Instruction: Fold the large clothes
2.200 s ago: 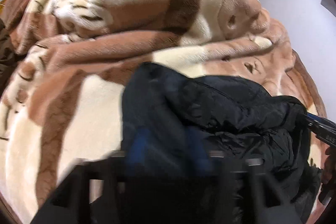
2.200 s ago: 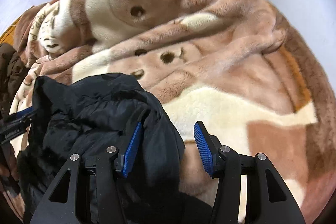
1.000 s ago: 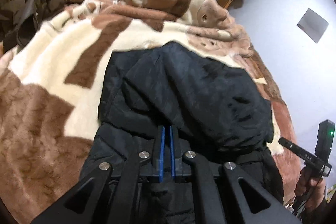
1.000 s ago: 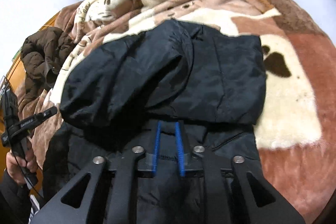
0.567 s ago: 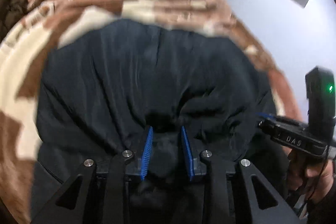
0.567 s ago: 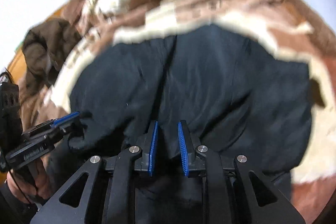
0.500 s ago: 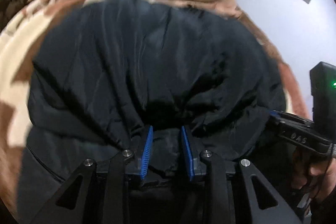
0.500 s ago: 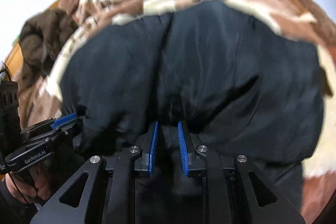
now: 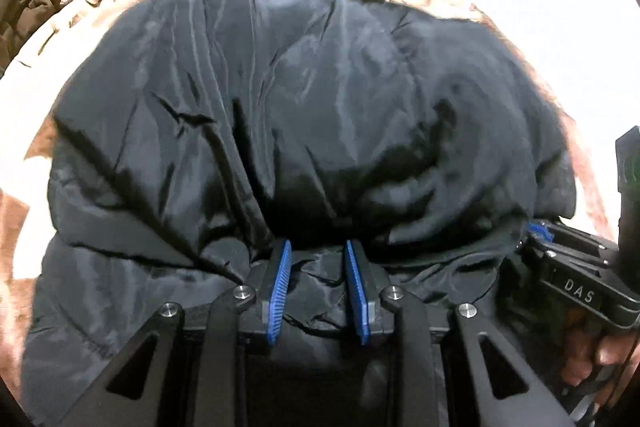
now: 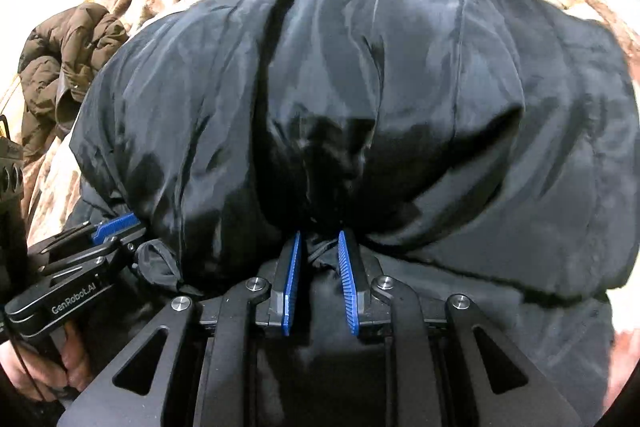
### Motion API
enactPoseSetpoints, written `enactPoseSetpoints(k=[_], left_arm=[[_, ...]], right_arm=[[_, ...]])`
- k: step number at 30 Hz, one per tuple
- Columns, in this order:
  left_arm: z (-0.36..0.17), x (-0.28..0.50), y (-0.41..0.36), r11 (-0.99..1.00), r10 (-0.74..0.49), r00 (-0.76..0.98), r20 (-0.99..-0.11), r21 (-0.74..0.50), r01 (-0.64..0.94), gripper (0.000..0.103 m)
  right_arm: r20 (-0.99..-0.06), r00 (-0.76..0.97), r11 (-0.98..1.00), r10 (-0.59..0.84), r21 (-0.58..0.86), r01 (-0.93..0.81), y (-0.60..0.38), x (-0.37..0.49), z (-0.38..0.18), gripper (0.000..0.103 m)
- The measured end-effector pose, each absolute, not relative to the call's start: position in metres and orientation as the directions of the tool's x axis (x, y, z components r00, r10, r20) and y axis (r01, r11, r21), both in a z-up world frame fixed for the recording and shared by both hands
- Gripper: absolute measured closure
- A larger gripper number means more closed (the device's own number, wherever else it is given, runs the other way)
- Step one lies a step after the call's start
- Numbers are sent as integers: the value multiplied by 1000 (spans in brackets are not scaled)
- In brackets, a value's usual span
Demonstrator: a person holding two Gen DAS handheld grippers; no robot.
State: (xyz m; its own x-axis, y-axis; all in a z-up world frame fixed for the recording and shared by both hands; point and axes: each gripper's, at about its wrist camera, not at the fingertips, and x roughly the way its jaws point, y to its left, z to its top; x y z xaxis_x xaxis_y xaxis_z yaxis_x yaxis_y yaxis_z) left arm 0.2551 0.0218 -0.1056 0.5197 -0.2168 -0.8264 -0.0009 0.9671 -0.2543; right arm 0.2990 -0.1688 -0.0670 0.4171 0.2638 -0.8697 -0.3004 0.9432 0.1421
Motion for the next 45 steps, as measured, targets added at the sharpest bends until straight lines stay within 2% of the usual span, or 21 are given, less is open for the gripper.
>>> enactPoseSetpoints(k=[4, 5, 6, 7, 10, 13, 15, 17, 20, 25, 28, 31, 33, 36, 39, 45], left_arm=[[-72, 236, 35, 949, -277, 544, -792, -315, 25, 73], [-63, 233, 39, 948, -280, 564, -777, -317, 34, 71], [-53, 230, 44, 948, -277, 587, -760, -316, 38, 65], [-43, 232, 50, 950, -265, 614, -743, -309, 35, 60], [-27, 255, 64, 967, -186, 676, -713, -256, -5, 57], [-44, 286, 85, 965, -123, 657, -744, -244, -95, 57], [-66, 296, 94, 952, -136, 618, -775, -274, -135, 57], [-82, 299, 92, 947, -159, 609, -777, -295, -128, 57], [-87, 292, 80, 964, -137, 624, -770, -249, -96, 57], [-62, 284, 81, 968, -132, 616, -776, -234, -88, 57], [-42, 289, 83, 978, -104, 664, -740, -196, -66, 57], [-34, 311, 82, 988, -57, 680, -731, -140, -68, 57], [-36, 326, 83, 990, -42, 676, -736, -124, -72, 57], [-53, 342, 84, 990, -29, 643, -765, -109, -86, 57], [-67, 344, 81, 992, -29, 635, -772, -102, -78, 57], [-64, 338, 83, 992, -27, 637, -771, -98, -76, 57]], right_arm=[[-812, 505, 935, 294, 136, -326, -184, 282, -22, 83], [-790, 535, 935, 300, 131, -330, -188, 281, -10, 83], [-774, 557, 935, 302, 126, -331, -190, 283, -1, 83], [-757, 582, 938, 299, 120, -326, -193, 289, 8, 83], [-747, 611, 953, 263, 104, -284, -202, 318, 10, 82], [-772, 597, 969, 218, 101, -224, -208, 345, -6, 83], [-810, 555, 978, 189, 106, -178, -215, 359, -29, 83], [-810, 553, 977, 198, 118, -177, -222, 358, -43, 82], [-802, 563, 977, 200, 119, -178, -231, 353, -55, 82], [-812, 551, 980, 190, 124, -156, -232, 355, -32, 81], [-755, 622, 974, 208, 104, -200, -222, 354, -2, 80], [-739, 638, 970, 215, 86, -226, -210, 371, 8, 80], [-743, 639, 972, 200, 67, -227, -205, 383, 3, 80], [-807, 575, 981, 136, 31, -190, -210, 405, -28, 80], [-810, 562, 980, 169, 78, -183, -223, 407, -47, 79], [-782, 604, 983, 154, 60, -173, -215, 389, -20, 77]])
